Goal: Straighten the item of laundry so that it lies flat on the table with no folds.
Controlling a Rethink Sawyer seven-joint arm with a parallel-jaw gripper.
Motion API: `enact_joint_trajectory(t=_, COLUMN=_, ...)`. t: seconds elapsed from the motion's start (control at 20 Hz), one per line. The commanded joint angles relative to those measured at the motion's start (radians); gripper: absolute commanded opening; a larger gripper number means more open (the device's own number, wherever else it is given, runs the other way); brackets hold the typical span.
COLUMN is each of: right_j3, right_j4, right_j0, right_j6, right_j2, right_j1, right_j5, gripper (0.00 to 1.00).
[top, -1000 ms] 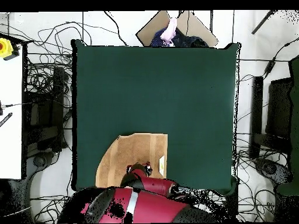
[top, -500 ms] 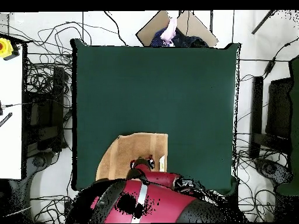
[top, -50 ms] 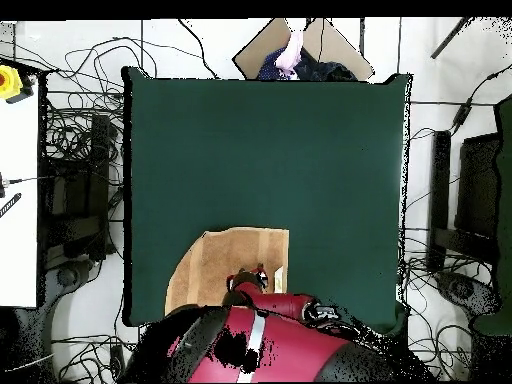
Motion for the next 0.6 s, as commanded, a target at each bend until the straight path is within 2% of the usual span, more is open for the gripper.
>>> enact_joint_trajectory(t=0.05, right_j3=-0.225, right_j4=-0.02, right_j0=-0.032, right_j6=0.062, right_j2=0.045, right_j1=-0.039, right_j5=0.109, gripper=1.0)
enact_joint_trajectory(t=0.6, right_j3=-0.248, right_j4=-0.079, right_j0=-0.061, right_j6=0.073, right_j2=0.063, right_j1=-0.039, right_j5=0.106, gripper=1.0)
